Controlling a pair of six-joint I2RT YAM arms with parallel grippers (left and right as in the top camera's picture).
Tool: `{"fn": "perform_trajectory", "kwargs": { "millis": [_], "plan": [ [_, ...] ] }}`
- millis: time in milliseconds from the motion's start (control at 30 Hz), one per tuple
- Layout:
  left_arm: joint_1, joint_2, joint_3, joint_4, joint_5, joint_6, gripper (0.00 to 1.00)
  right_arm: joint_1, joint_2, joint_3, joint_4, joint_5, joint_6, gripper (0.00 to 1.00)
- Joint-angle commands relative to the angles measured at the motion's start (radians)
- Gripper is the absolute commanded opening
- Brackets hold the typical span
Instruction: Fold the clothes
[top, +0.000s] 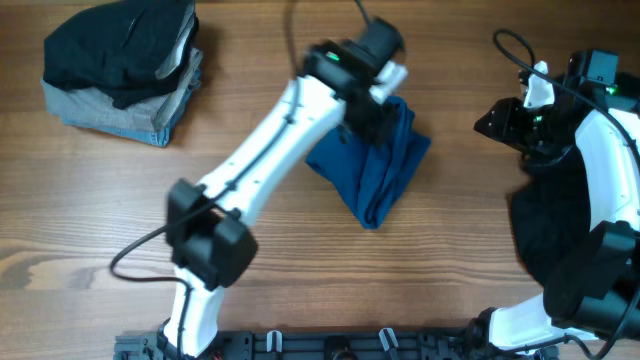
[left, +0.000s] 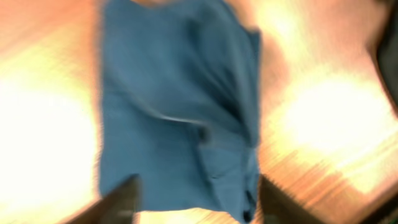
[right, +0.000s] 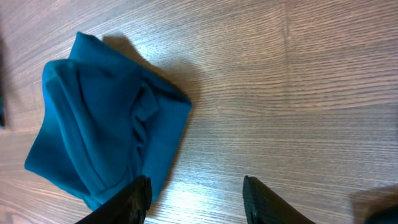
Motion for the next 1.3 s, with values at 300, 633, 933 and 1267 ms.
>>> {"fn": "perform_trajectory", "kwargs": {
  "millis": [300, 633, 933, 1267],
  "plan": [
    [0.002, 0.249, -0.010, 0.099, 0.517, 0.018, 0.04, 0.014, 0.001, 0.010, 0.050, 0.025, 0.040, 0.51],
    [0.180, 0.014, 0.099, -0.123, 0.239, 0.109, 0.11, 0.110, 0.002, 0.000, 0.064, -0.164, -0.018, 0.73],
    [0.216, 0.087, -0.254, 0.099, 0.423, 0.108, 0.08, 0.378, 0.002, -0.219, 0.165, 0.100, 0.193, 0.04],
    [0.199, 0.087, -0.468, 0.338, 0.326, 0.051, 0.08, 0.172, -0.001, -0.196, -0.144, 0.466, 0.447, 0.53]
  ]
}}
